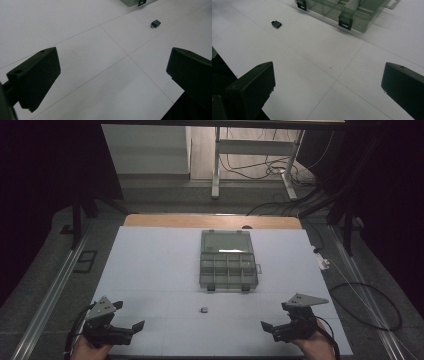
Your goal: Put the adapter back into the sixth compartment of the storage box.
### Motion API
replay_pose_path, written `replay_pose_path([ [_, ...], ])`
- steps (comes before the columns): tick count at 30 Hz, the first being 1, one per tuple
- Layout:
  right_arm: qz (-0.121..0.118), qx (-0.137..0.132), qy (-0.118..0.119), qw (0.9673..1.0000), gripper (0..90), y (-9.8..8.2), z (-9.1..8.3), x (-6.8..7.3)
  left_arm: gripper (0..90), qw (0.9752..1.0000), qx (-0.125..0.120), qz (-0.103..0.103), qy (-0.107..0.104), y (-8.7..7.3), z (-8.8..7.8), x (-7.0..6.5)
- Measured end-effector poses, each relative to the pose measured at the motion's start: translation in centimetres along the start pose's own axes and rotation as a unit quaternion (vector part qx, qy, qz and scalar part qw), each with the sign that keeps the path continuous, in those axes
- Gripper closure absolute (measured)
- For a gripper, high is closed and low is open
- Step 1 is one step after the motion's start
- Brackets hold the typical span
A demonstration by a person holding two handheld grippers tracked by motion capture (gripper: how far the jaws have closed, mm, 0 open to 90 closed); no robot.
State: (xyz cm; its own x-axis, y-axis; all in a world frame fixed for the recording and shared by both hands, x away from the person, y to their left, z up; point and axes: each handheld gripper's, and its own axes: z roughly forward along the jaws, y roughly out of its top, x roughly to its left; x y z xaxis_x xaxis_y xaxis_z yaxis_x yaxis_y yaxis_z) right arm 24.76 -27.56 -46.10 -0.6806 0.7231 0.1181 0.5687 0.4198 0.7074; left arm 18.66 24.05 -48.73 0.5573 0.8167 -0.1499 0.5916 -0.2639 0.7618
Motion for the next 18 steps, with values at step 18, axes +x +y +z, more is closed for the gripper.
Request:
replay_pose_path([
  [18,-0.024,0.009,0.026,0.9993,0.0,1.7,2.6,1.1,0.0,1.0000,0.002,0.001,-0.003,0.0,0.0,0.0],
])
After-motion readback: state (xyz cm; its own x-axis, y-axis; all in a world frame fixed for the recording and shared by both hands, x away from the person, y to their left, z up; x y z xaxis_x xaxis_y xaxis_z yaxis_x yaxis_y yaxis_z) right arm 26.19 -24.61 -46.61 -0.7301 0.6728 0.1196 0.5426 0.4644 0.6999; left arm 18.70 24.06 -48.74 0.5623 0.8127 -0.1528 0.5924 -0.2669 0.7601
